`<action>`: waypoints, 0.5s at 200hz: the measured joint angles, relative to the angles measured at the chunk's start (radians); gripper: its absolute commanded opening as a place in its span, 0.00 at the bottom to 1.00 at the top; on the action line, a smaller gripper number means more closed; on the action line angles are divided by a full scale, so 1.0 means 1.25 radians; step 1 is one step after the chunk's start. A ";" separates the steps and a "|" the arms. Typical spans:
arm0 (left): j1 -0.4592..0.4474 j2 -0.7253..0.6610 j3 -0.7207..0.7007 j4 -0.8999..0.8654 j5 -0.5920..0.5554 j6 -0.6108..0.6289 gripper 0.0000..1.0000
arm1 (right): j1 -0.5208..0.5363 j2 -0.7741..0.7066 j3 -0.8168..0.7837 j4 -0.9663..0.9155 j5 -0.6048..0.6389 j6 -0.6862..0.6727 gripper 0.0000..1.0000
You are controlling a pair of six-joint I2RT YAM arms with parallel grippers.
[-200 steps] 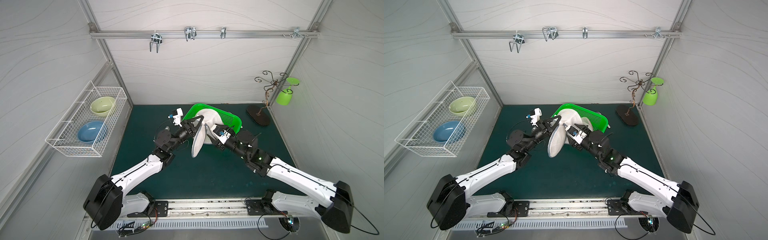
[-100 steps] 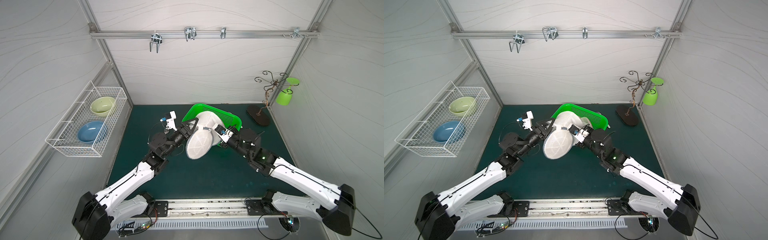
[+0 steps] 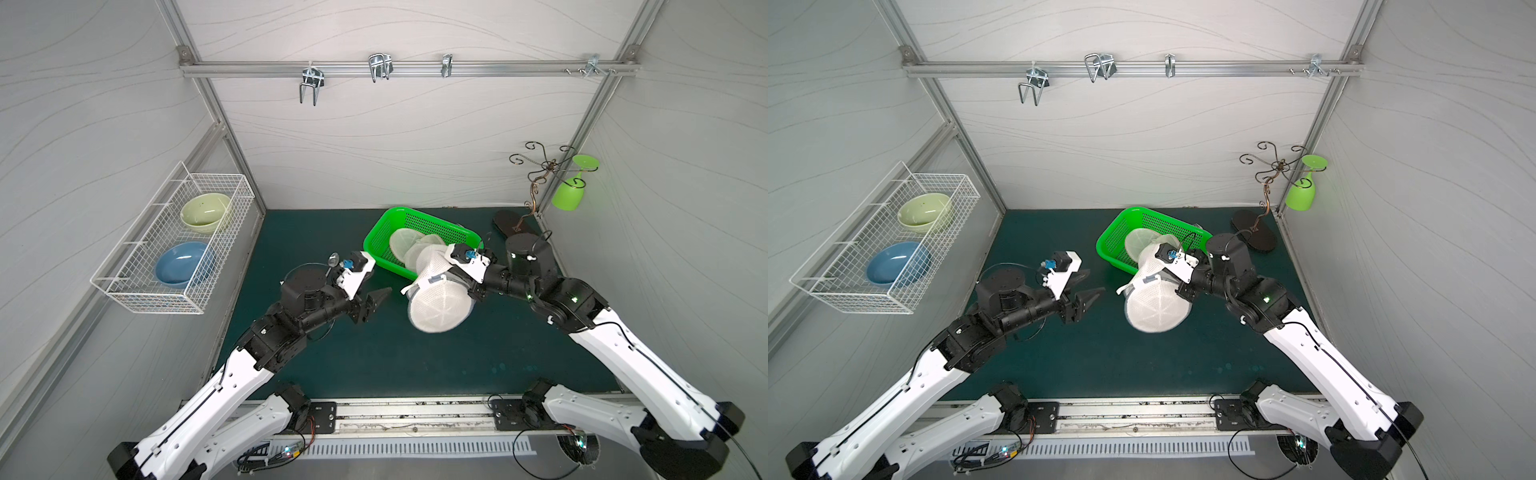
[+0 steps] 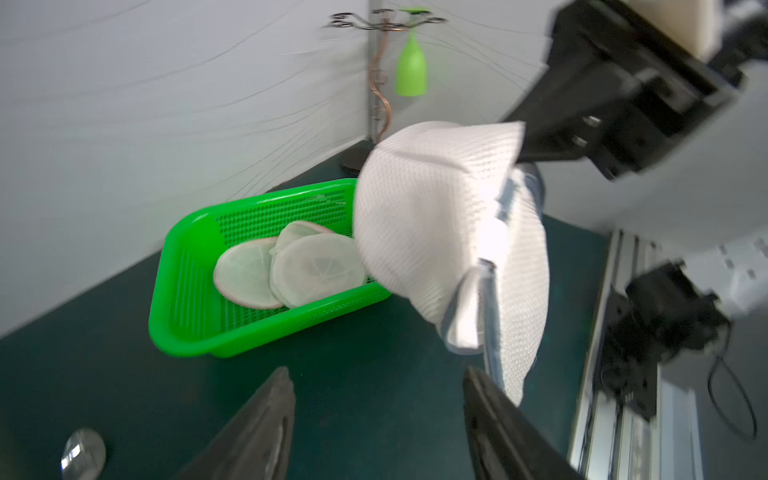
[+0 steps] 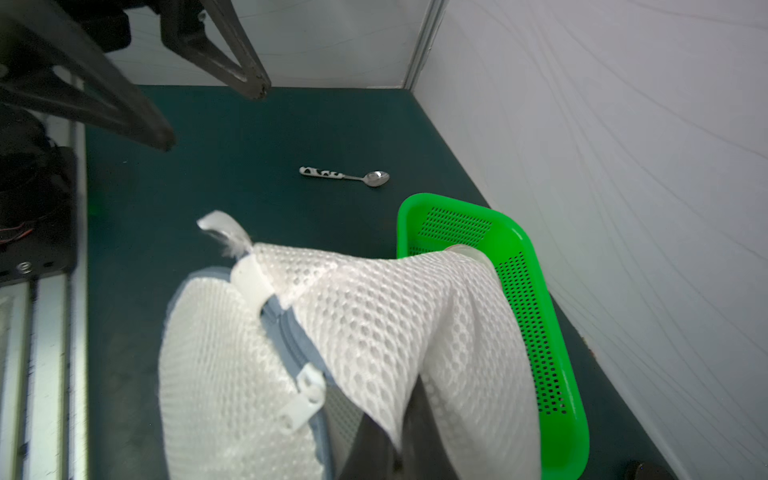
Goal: Turn the laundry bag inside out
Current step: Zip the zipper on the laundry bag.
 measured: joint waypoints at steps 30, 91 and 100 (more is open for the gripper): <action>-0.071 0.056 0.054 -0.016 0.039 0.161 0.74 | 0.009 0.039 0.038 -0.046 -0.053 0.018 0.00; -0.127 0.172 0.111 -0.023 -0.024 0.293 0.70 | 0.064 0.045 0.041 -0.057 -0.044 0.032 0.00; -0.127 0.178 0.118 -0.026 -0.031 0.299 0.70 | 0.065 0.045 0.041 -0.056 -0.040 0.039 0.00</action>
